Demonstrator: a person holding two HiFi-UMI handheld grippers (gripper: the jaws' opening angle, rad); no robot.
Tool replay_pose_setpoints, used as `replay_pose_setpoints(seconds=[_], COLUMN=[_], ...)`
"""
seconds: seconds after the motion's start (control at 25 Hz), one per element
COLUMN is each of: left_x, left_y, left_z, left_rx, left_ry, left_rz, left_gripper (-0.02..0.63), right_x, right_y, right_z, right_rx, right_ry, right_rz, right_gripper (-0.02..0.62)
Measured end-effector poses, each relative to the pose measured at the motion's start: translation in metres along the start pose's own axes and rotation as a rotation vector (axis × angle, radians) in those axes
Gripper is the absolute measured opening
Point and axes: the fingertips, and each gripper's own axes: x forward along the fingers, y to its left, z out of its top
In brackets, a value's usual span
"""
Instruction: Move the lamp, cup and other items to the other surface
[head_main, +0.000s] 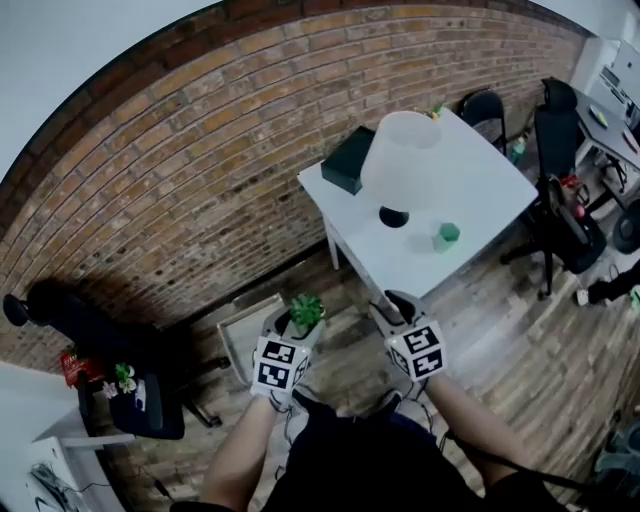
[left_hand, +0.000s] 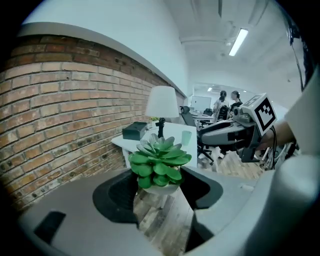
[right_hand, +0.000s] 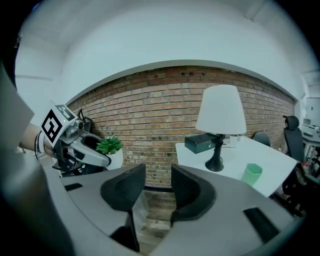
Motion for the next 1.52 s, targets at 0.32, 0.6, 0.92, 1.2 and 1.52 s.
replay_pose_setpoints(seconds=[0.32,0.6,0.92,1.2,1.52], left_x=[0.051,0.1,0.172,0.229,0.284], left_y=[-0.087,-0.117,-0.109,-0.098,-0.082], left_z=[0.025,0.049,0.07,0.072,0.052], left_rx=[0.022,0.095,0.085,0.133,0.173], left_ry=[-0.007,-0.037,-0.078,-0.091,-0.059], left_rz=[-0.02,-0.079,-0.129,-0.188,-0.261], left_gripper=[0.256,0.255,0.255,0.255,0.255], right_x=[-0.079,-0.095,-0.079,-0.051,-0.017], right_y=[-0.08,-0.117,-0.154,-0.183,-0.192], right_z=[-0.038,-0.052,-0.061,-0.049,-0.048], right_rx=[0.035,0.086,0.08,0.082,0.115], right_ry=[-0.002,0.006,0.075,0.123,0.178], right_rz=[-0.052,-0.099,-0.14,-0.189,-0.22], right_gripper=[0.16,0.156,0.156,0.156,0.156])
